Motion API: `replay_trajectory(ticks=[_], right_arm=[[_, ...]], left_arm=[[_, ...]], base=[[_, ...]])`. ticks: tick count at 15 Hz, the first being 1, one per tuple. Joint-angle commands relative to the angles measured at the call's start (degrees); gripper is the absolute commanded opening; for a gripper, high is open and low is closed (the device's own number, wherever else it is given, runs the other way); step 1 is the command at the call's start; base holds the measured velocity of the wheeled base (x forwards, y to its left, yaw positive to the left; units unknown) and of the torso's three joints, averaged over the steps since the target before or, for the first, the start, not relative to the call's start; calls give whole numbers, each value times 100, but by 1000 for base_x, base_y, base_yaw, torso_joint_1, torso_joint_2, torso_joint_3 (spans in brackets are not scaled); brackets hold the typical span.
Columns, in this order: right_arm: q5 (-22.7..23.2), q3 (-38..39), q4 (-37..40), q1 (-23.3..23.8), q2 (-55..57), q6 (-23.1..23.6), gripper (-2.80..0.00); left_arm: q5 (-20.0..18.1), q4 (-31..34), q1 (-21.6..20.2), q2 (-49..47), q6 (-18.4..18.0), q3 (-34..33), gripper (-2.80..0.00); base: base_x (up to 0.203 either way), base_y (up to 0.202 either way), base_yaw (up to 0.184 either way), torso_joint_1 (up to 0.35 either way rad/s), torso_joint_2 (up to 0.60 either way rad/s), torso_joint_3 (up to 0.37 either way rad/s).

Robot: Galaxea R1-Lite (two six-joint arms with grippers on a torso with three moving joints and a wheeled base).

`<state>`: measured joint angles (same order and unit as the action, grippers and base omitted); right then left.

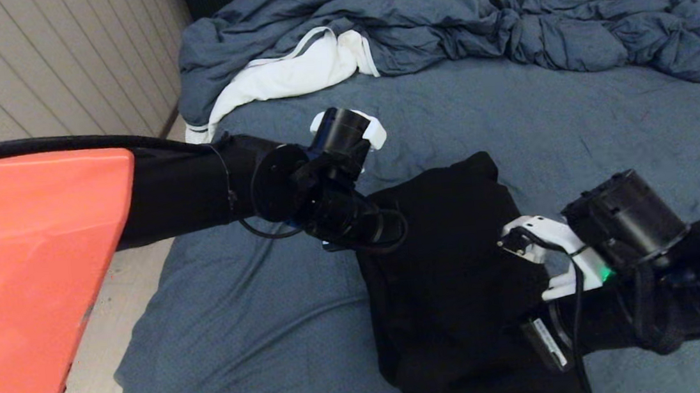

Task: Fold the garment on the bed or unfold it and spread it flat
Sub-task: Fold the black sweatshirt

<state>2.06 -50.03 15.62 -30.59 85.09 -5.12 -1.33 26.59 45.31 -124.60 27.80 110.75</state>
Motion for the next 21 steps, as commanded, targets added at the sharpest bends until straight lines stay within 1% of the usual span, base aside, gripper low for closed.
replay_trajectory(ticks=[1, 4, 8, 11, 15, 17, 19, 21], right_arm=[[-3, -4, 73, 134, -283, 20, -280], [-4, -3, 58, 251, -53, 50, -280], [-10, 10, 11, 251, 705, 72, -280], [-13, 123, -39, 246, 1118, 79, -280], [-13, 617, -127, 246, 1080, 90, -280], [-13, 865, -290, 262, 1015, 92, -280], [-13, 951, -375, 264, 996, 90, -280], [-5, 916, -377, 264, 902, 90, -280]], left_arm=[[1, 5, 21, 73, 15, -1, -280], [1, -4, 58, -65, 15, 8, -280], [27, -13, 65, -167, 6, 13, -280], [10, -73, -42, -242, -2, 10, -280], [1, -110, -190, -284, -2, 8, -280], [-15, -119, -273, -284, -2, 17, -280], [-133, -119, -362, -276, 3, 9, -280], [-149, -113, -443, -257, 6, 8, -280]], base=[[0, 0, 0, 0, 0, 0], [0, 0, 0, 0, 0, 0], [0, 0, 0, 0, 0, 0], [0, 0, 0, 0, 0, 0], [0, 0, 0, 0, 0, 0], [0, 0, 0, 0, 0, 0], [0, 0, 0, 0, 0, 0], [0, 0, 0, 0, 0, 0]])
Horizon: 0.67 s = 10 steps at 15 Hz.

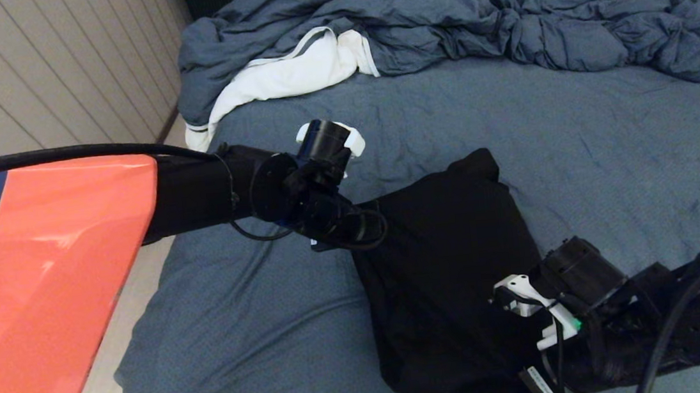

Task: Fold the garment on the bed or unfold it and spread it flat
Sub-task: Fold the black sweatshirt

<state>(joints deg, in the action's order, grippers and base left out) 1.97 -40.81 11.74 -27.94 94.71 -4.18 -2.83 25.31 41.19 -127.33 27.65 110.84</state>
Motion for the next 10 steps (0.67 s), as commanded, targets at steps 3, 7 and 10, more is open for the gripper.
replay_trajectory(ticks=[3, 7, 10], right_arm=[[5, -135, 17, -1, -481, -8, -280], [5, -574, 75, 62, -1184, 114, -280], [5, -1390, 336, 299, -1107, 175, -280]], left_arm=[[2, 66, -27, 171, 39, -9, -280], [16, 204, 242, 715, 73, -37, -280], [202, 269, 646, 898, 104, -30, -280]], base=[[0, 0, 0, 0, 0, 0], [0, 0, 0, 0, 0, 0], [0, 0, 0, 0, 0, 0]])
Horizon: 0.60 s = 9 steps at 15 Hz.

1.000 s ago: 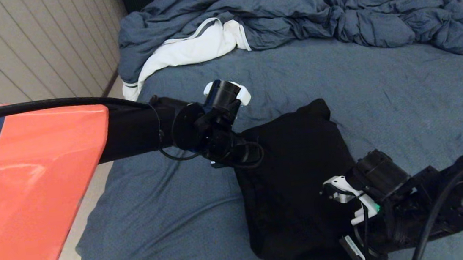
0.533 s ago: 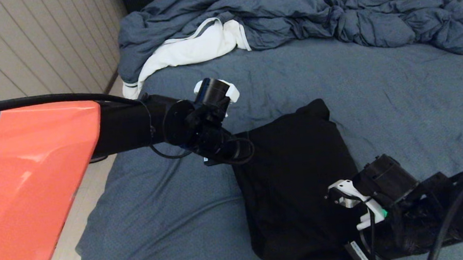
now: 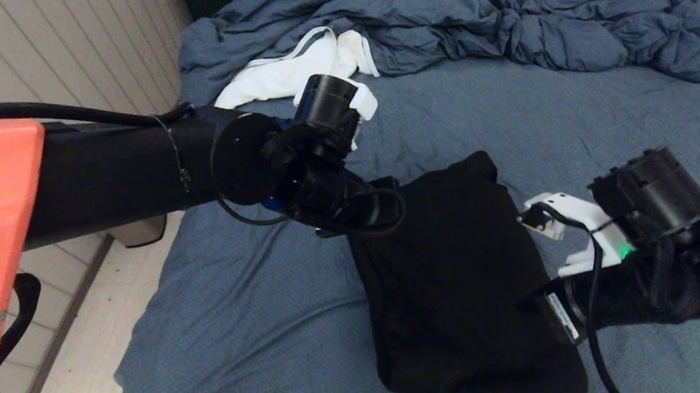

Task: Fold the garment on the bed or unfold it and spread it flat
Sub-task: Fold the black sweatshirt

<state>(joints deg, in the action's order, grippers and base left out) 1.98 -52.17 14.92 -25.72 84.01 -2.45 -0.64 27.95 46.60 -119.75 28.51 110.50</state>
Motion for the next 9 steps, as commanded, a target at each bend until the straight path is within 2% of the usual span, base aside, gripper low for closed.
replay_trajectory(ticks=[1, 7, 9], right_arm=[[4, -519, 65, 205, 178, 43, -280], [3, -2040, 110, 924, 1691, 112, -280], [4, -2413, 115, 1110, 2000, 113, -280]], left_arm=[[121, 56, 250, 148, 22, 6, -280], [574, 133, 904, -439, 83, -117, -280], [618, 133, 938, -504, 129, -241, -280]], base=[[0, 0, 0, 0, 0, 0], [0, 0, 0, 0, 0, 0], [0, 0, 0, 0, 0, 0]])
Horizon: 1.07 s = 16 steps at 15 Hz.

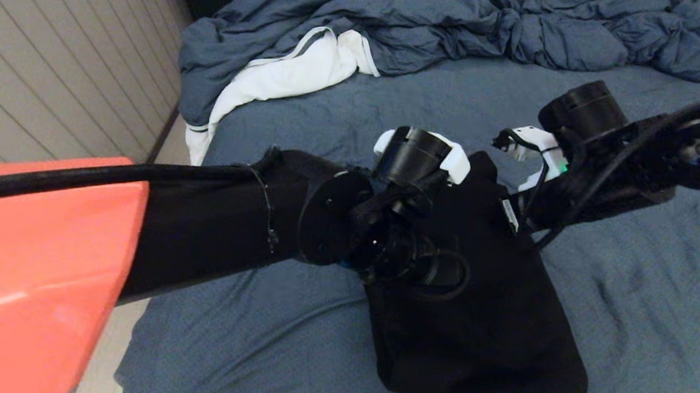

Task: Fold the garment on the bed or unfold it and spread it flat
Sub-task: Fold the black sweatshirt

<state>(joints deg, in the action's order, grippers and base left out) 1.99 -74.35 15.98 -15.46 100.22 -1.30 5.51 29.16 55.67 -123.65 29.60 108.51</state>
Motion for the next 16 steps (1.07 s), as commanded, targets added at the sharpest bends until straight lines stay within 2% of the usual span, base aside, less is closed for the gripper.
replay_trajectory(ticks=[1, 6, 12, 16], right_arm=[[0, -288, 5, 135, 513, -7, -280], [-4, -578, -25, 219, 1070, -19, -280], [3, -672, -14, 236, 1132, -2, -280], [3, -589, -7, 316, 1149, -2, -280]], left_arm=[[7, -8, 31, -138, 20, -123, -280], [-24, -322, -80, -95, 8, -933, -280], [2, -1605, -129, 535, -91, -2848, -280], [20, -1958, -196, 960, -97, -3567, -280]], base=[[0, 0, 0, 0, 0, 0], [0, 0, 0, 0, 0, 0], [0, 0, 0, 0, 0, 0], [0, 0, 0, 0, 0, 0]])
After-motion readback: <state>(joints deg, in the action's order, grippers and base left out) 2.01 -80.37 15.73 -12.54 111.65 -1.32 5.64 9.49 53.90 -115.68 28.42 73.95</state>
